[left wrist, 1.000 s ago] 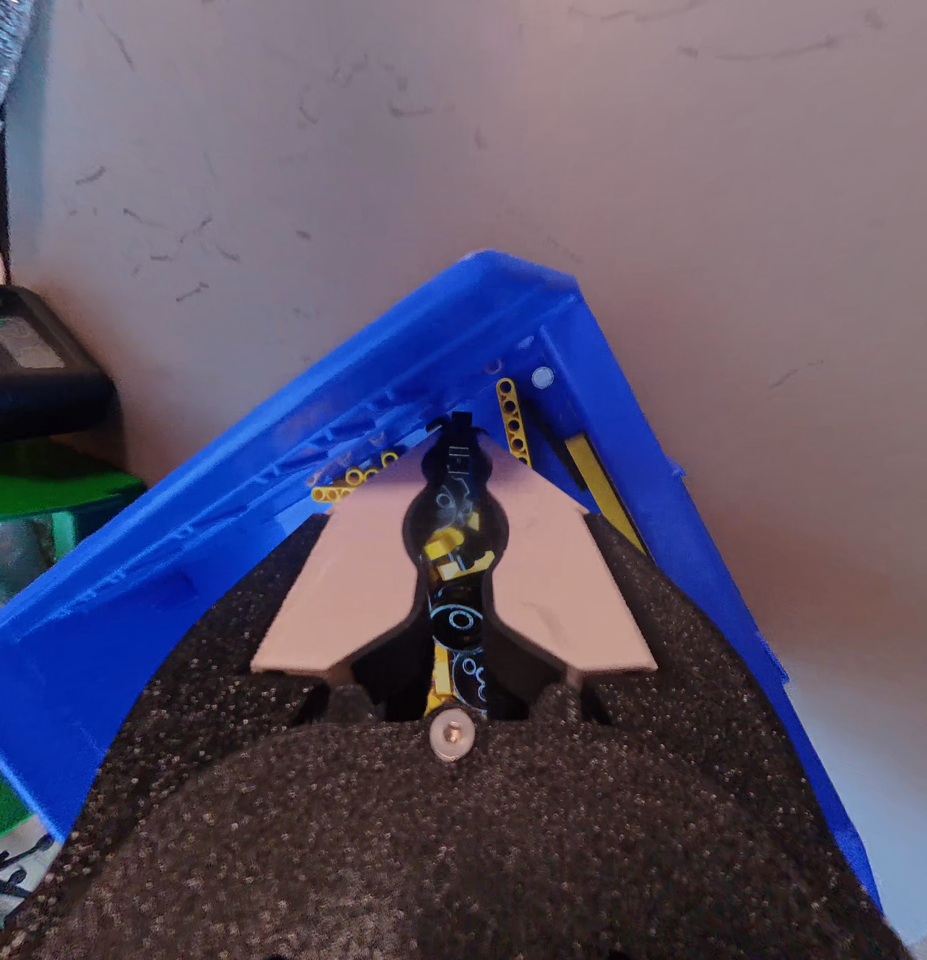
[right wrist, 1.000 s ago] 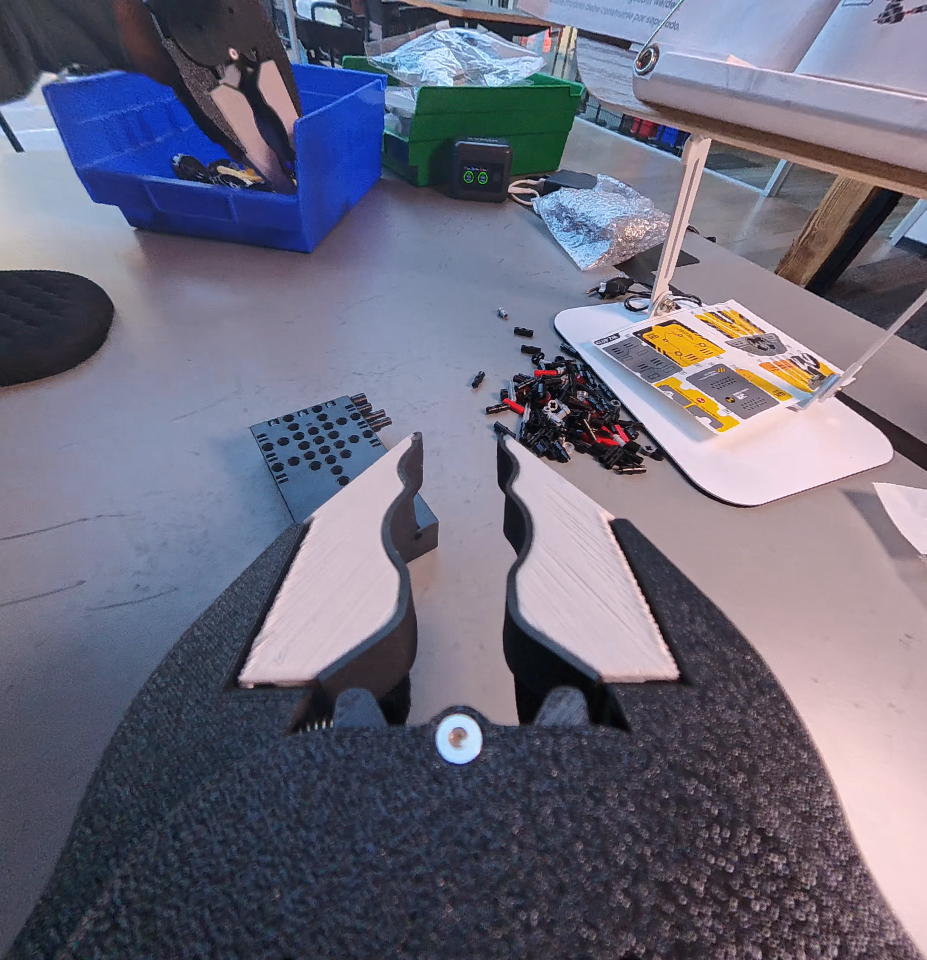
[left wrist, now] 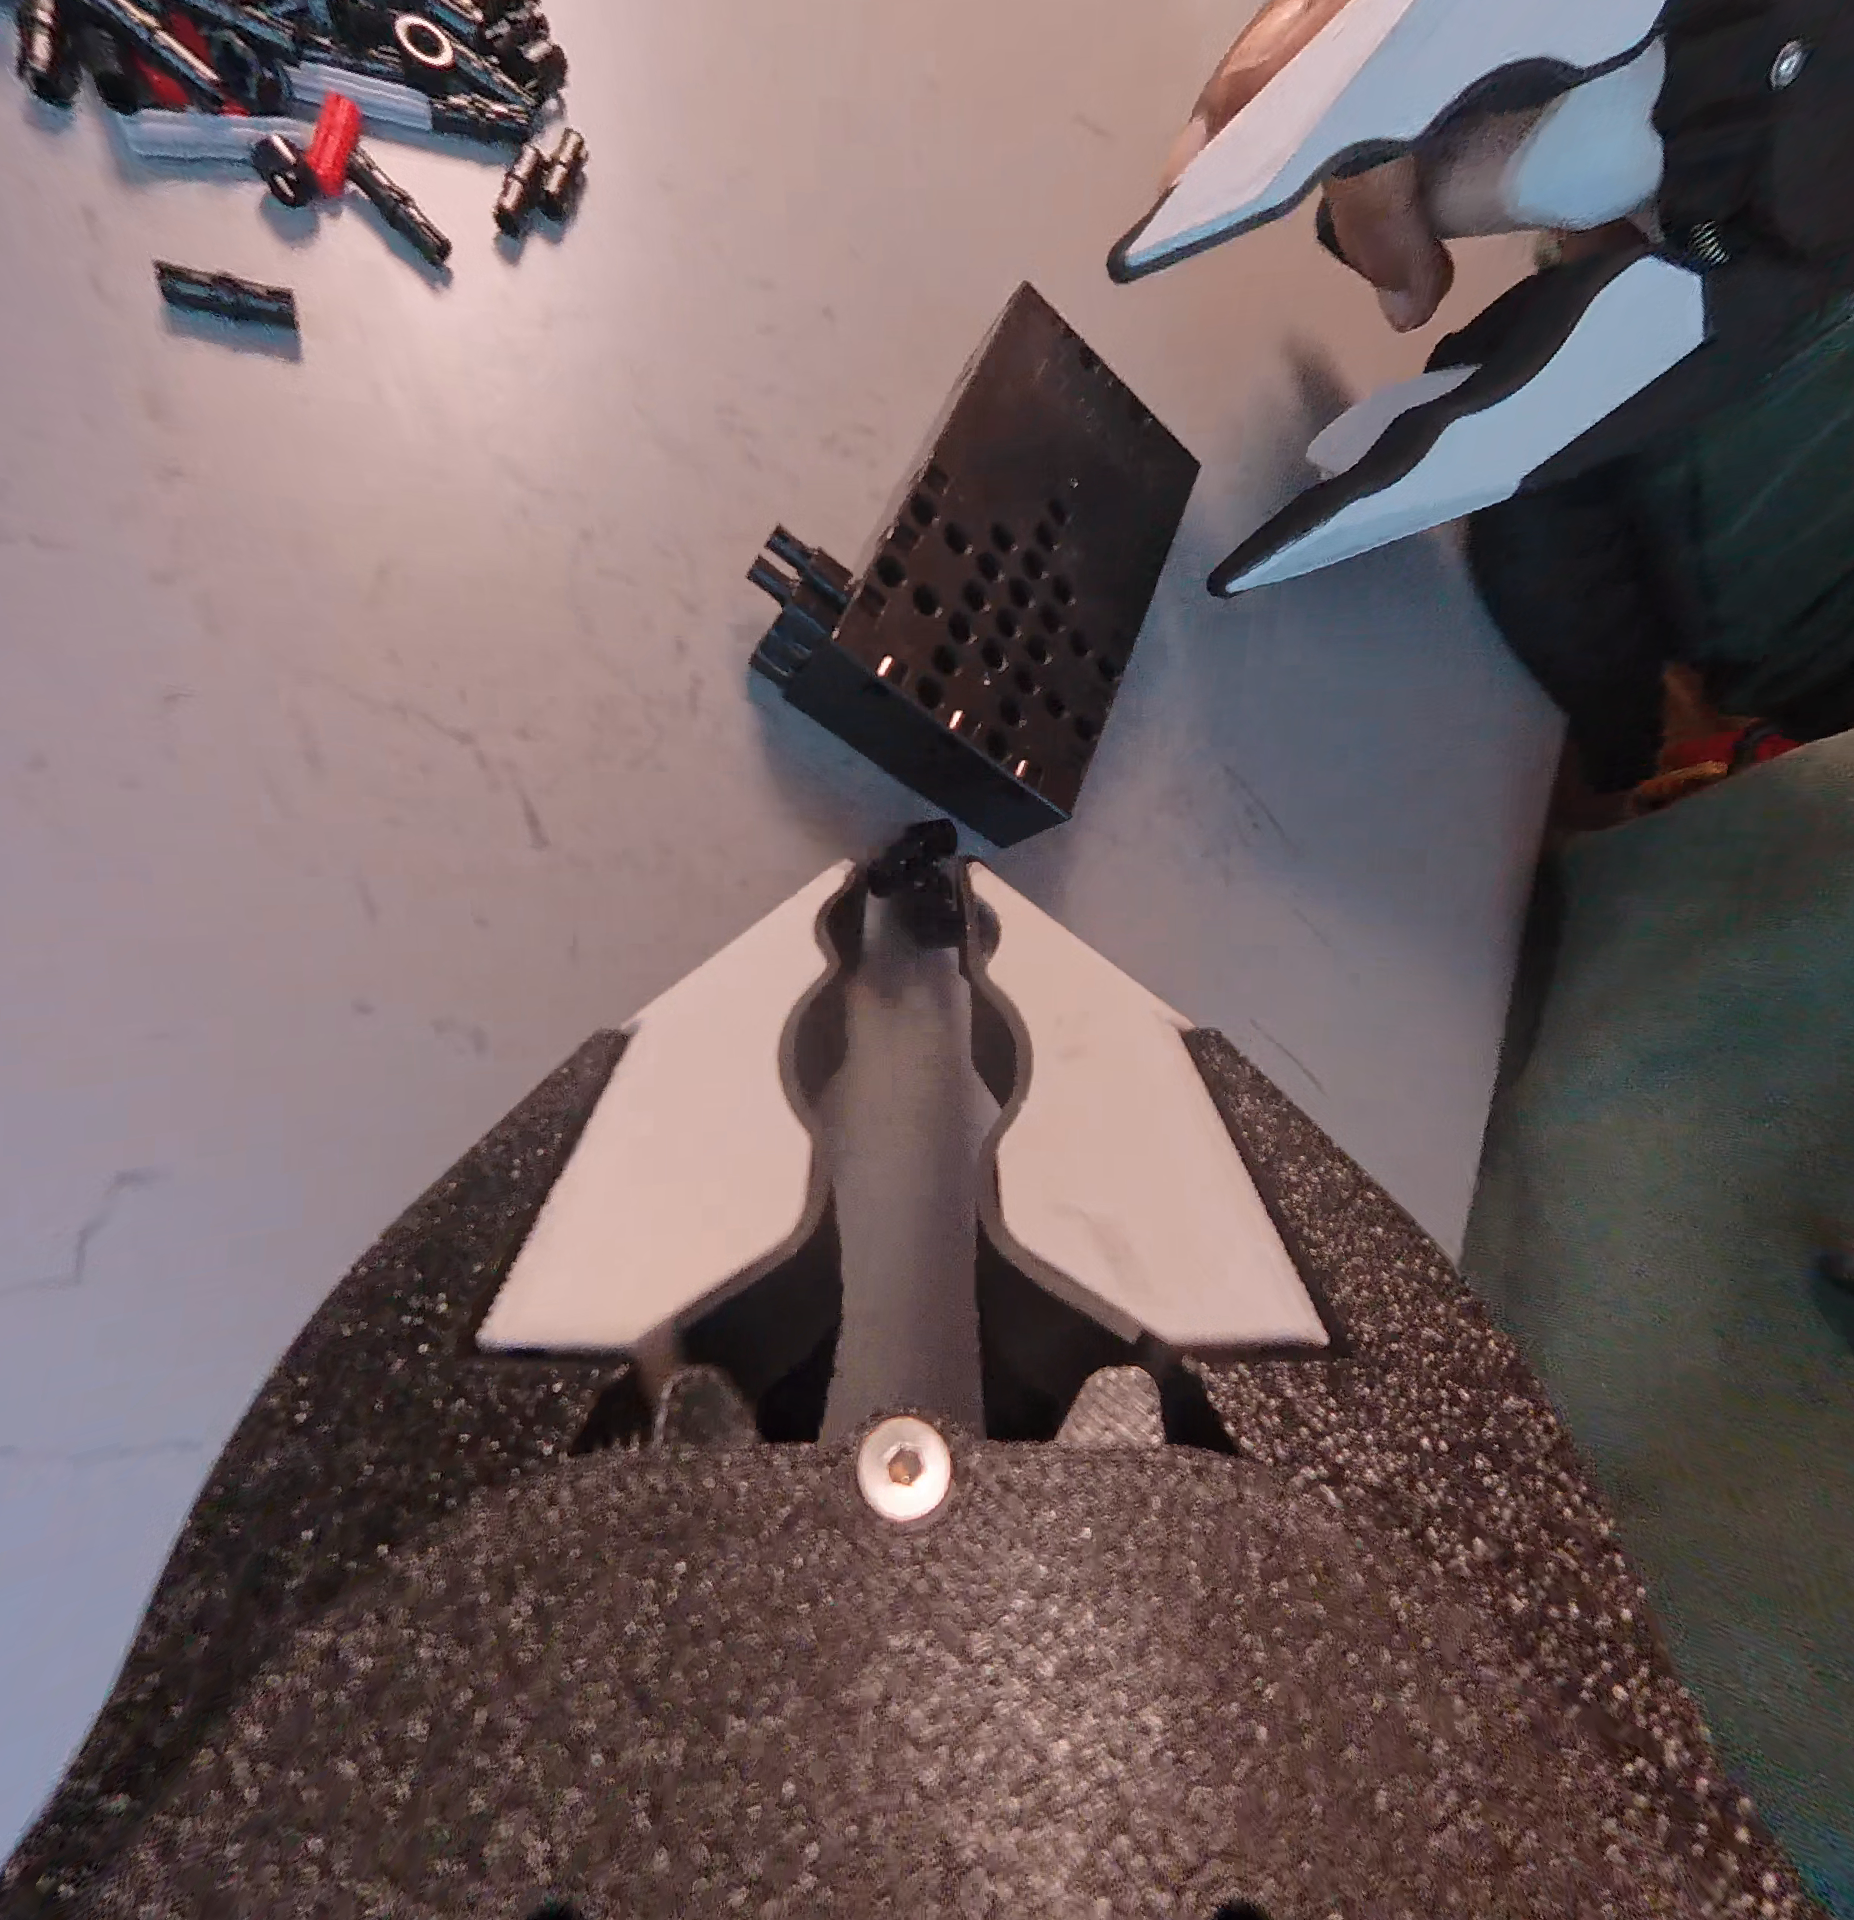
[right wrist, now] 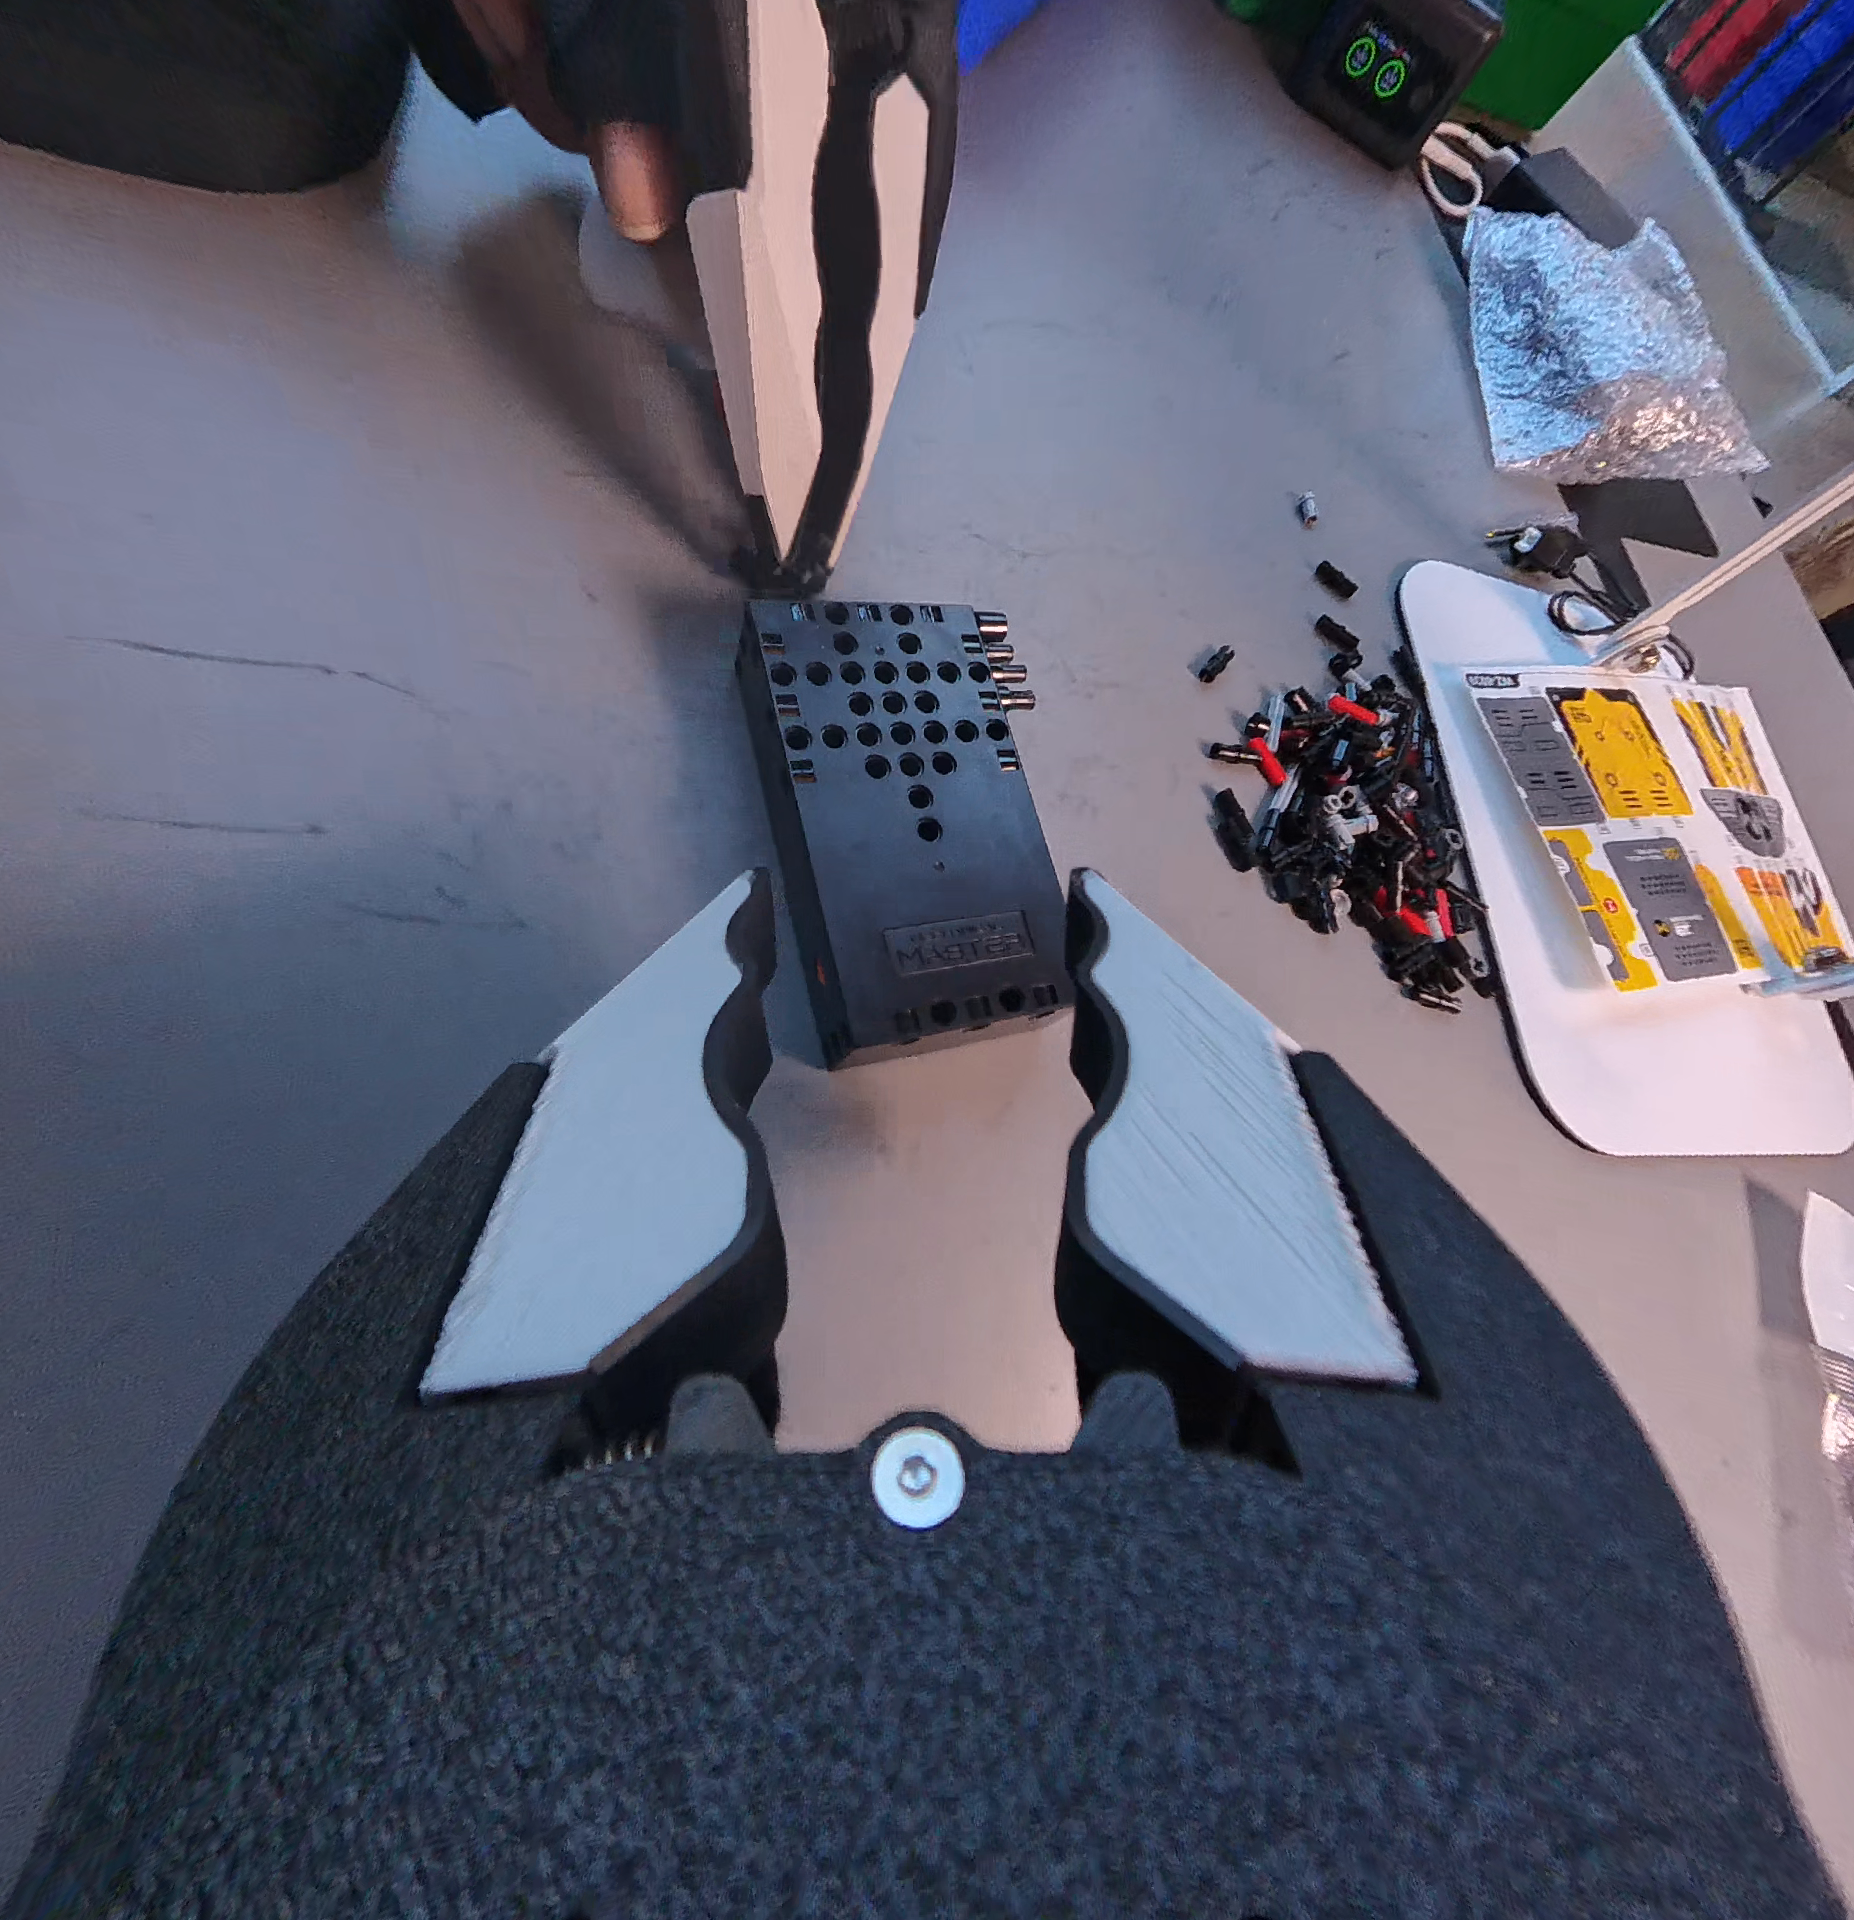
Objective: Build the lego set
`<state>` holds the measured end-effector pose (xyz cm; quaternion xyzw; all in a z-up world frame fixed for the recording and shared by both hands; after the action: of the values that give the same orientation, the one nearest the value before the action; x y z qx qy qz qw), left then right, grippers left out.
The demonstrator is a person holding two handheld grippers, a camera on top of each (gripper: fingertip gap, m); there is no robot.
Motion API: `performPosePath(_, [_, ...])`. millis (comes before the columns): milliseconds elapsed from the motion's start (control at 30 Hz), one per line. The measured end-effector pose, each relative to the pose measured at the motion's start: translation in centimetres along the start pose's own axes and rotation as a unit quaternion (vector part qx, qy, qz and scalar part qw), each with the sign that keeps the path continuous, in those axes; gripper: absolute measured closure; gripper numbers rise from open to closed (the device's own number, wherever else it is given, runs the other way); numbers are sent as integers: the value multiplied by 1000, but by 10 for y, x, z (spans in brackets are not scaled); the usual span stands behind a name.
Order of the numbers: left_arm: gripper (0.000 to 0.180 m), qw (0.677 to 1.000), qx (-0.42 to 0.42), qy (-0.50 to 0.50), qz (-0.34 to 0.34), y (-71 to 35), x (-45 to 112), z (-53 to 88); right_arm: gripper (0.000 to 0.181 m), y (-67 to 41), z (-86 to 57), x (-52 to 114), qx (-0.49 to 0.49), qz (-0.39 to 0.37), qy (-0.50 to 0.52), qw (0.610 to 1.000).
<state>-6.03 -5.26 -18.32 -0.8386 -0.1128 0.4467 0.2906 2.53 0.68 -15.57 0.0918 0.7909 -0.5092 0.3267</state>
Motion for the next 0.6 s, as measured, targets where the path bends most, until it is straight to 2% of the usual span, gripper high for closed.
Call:
performPosePath(67, [151,999,26,-41,-3,-3,-6,11,123,8,-1,2,4,15,-2,1000])
performPosePath(200, [147,991,74,-102,-33,-16,-22,26,118,20,-4,8,26,30,-10,999])
performPosePath(400, [148,972,136,-161,-99,-45,-22,47,122,26,-13,13,46,36,-22,998])
performPosePath(500, [147,956,179,-219,-81,-59,-11,78,122,28,-19,12,48,34,-20,998])
performPosePath(600, [147,951,210,-219,-58,-72,8,93,124,24,-15,10,47,24,-32,998])
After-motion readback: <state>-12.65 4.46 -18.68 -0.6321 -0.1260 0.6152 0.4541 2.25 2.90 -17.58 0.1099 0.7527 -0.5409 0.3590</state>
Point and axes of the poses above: each gripper's, where its closed fingertips meet, x out along the fingers, y out of its underside, z = x × y across the jaws, the point moved 1 cm from there along -x, back along the fingers, and after that the axes turned 6 degrees about -y, right-handed, at the moved point
